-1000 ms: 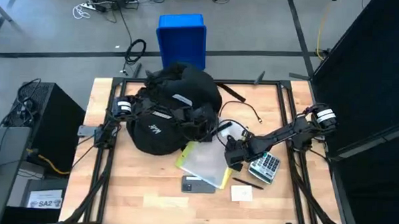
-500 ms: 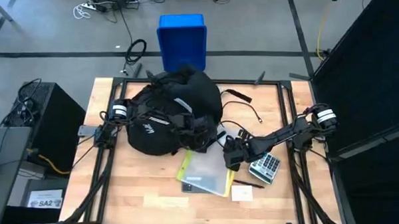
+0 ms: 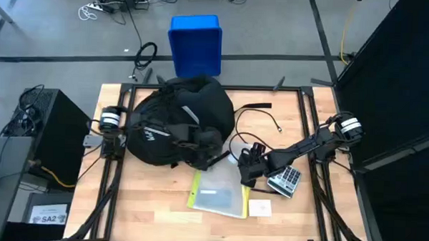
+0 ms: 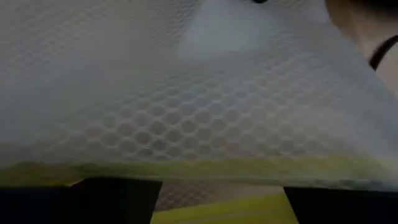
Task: Unpack backpack
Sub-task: Remove the charger adapter from the zip bag
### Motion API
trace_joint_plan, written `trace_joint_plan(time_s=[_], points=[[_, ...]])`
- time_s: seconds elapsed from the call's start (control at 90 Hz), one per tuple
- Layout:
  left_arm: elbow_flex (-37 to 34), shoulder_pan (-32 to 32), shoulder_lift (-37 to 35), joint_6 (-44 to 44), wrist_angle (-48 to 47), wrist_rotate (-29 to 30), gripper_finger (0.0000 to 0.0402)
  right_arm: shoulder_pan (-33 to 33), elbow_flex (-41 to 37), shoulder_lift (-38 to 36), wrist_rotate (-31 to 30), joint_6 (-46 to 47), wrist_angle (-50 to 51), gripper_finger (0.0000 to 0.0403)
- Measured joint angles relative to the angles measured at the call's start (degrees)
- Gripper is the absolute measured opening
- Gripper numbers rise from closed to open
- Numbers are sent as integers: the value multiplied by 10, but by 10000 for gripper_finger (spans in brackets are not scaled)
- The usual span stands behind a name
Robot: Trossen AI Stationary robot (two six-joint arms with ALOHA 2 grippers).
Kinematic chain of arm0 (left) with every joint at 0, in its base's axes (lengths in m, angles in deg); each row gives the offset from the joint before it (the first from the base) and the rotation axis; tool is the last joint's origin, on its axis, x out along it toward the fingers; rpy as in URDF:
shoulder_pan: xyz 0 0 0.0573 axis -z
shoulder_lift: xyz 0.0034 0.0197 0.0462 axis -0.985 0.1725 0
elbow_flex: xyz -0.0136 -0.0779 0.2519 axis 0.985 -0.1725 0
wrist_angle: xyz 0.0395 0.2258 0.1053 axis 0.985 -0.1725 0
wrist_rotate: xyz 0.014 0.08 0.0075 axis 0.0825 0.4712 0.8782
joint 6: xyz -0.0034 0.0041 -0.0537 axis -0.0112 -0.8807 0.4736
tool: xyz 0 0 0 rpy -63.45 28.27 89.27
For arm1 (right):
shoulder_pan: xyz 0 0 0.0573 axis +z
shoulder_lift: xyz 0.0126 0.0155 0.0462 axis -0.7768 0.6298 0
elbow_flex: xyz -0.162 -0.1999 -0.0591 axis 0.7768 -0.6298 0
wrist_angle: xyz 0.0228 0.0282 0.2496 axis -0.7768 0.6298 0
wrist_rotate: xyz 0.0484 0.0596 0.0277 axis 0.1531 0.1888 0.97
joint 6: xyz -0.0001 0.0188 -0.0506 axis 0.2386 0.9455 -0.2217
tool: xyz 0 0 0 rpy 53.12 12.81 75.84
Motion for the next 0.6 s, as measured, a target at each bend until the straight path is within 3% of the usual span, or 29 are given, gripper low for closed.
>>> trace_joint_plan(time_s=[0.356, 0.467, 0.6], points=[[-312, -15, -176, 63, 311, 18, 0, 3, 0, 0, 1, 0, -8, 259], [-352, -14, -229, 64, 373, 23, 0, -2, 0, 0, 1, 0, -15, 256], [-340, -3, -256, 62, 392, 34, 0, -3, 0, 0, 0, -1, -30, 262]])
